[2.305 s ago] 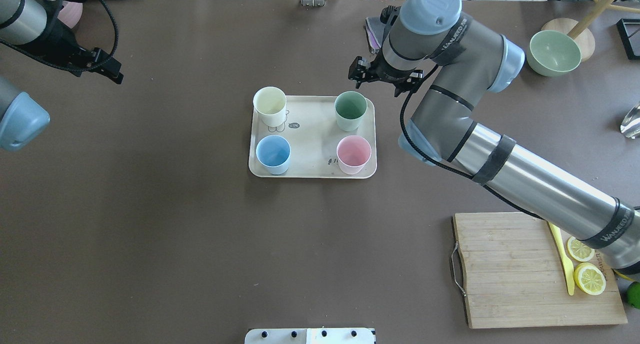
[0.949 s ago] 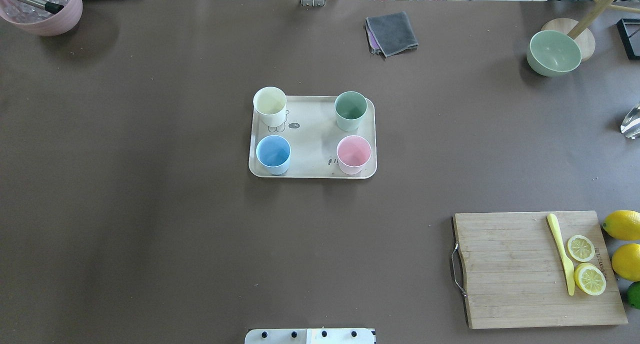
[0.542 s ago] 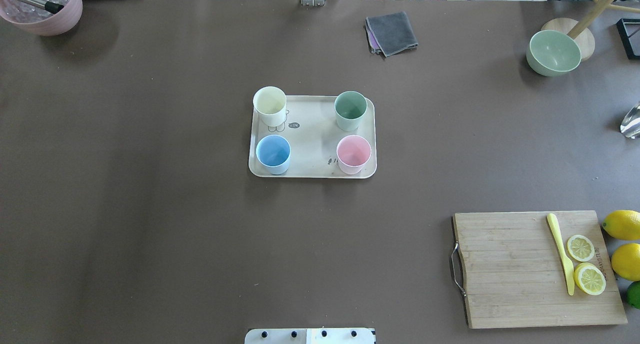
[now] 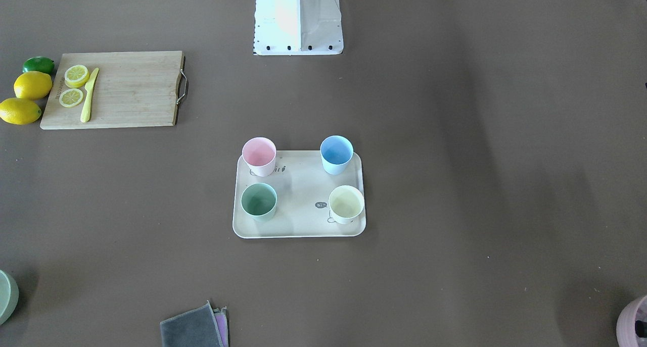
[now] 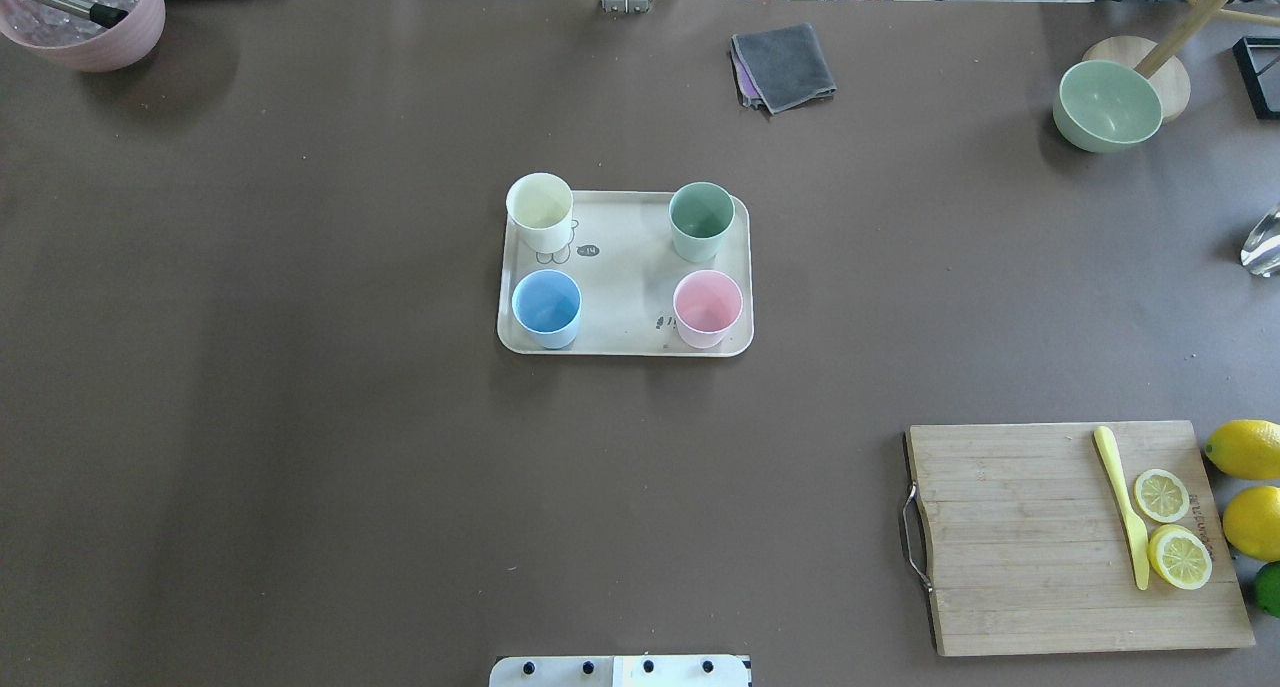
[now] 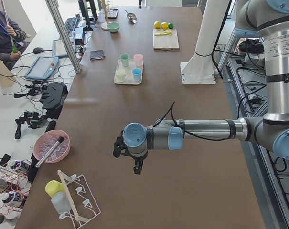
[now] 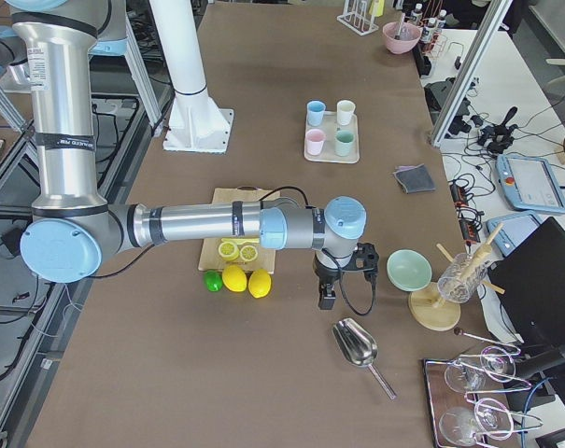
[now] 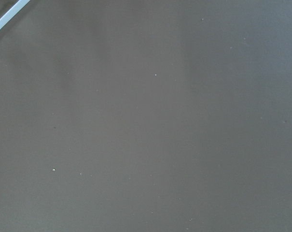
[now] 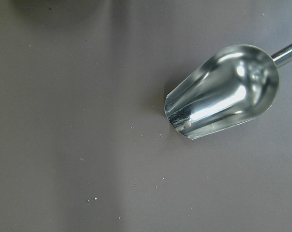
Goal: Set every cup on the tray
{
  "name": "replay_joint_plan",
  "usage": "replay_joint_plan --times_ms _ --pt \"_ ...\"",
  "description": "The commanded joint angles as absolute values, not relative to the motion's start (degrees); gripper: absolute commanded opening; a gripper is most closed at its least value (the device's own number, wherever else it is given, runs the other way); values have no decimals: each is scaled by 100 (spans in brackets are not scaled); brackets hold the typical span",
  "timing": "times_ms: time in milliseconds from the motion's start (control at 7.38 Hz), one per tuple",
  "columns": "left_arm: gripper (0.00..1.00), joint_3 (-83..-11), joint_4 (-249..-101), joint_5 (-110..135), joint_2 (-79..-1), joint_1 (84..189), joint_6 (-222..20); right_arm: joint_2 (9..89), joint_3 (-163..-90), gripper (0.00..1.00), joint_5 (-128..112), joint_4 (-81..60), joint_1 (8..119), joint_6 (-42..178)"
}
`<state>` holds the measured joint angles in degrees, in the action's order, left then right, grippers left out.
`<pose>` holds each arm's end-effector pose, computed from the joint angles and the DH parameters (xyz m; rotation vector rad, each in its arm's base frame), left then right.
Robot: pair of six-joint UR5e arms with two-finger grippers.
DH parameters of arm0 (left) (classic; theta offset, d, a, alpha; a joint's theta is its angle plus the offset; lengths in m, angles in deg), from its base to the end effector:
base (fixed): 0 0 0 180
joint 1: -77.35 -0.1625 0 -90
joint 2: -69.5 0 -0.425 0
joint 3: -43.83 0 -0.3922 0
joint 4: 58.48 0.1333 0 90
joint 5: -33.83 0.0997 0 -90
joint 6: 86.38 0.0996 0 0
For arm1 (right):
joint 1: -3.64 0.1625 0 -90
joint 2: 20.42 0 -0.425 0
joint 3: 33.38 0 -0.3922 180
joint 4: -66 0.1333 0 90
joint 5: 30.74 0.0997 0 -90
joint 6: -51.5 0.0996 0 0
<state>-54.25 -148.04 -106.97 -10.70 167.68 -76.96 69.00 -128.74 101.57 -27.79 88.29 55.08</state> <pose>-0.0585 -0.4166 0.6597 0.0403 0.8870 0.1314 0.0196 -0.5008 0.6168 -0.0218 -0.7390 -0.0433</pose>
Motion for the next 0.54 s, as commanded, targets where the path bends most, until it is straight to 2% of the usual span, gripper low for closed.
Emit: replay_joint_plan --times_ms 0,407 --pt "98 -5452 -14813 -10697 -1083 16866 -7689 7010 -12883 100 10058 -2761 8837 5484" --pt "98 -5408 -14822 -10697 -1057 16893 -7680 7257 -12997 100 10119 -2717 8828 5457"
